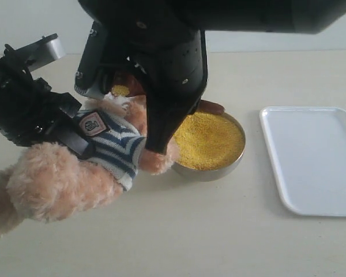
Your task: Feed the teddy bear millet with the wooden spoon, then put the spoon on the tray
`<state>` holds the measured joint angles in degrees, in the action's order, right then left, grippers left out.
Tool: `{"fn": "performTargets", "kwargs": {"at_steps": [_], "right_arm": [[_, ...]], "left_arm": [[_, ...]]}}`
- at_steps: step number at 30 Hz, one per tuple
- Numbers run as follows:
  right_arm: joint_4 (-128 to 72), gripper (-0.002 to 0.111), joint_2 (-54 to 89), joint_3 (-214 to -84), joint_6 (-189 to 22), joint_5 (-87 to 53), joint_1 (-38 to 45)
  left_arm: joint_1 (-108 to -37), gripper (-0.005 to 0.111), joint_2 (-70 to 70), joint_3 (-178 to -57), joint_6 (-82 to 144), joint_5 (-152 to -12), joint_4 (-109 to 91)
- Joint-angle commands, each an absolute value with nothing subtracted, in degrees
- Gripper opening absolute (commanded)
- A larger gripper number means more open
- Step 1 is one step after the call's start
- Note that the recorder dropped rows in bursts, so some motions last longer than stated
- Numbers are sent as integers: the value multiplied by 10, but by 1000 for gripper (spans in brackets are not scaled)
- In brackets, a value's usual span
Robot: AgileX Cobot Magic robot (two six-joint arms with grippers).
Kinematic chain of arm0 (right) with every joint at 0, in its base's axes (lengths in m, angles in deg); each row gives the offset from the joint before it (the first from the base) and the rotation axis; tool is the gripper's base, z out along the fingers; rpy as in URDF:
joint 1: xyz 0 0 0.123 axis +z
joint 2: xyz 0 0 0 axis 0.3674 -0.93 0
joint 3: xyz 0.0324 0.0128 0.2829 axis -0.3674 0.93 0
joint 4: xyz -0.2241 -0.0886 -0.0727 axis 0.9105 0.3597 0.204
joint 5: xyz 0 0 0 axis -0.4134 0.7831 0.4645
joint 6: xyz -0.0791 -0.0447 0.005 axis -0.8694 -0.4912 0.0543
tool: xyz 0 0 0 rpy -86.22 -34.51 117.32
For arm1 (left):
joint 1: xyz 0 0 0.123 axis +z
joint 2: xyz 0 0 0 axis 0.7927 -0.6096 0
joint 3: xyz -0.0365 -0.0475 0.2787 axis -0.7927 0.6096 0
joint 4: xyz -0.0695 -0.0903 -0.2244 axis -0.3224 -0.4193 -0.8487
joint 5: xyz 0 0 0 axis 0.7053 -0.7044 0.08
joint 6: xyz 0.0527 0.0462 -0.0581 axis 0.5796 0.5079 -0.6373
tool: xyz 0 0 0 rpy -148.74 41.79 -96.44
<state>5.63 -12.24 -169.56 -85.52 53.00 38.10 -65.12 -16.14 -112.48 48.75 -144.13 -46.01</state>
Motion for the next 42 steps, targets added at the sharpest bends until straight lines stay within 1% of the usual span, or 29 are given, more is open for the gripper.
{"fn": "performTargets", "kwargs": {"at_steps": [1,19,42], "right_arm": [[89,-1,-120,-1659,-832,531,383],[189,-1,-119,-1652,-778,531,418],[203,-1,-119,-1651,-775,531,424]], "left_arm": [[-650,4,-154,-1129,482,-1436,-470],[-650,4,-154,-1129,482,-1432,-470],[-650,4,-154,-1129,482,-1429,-466]]}}
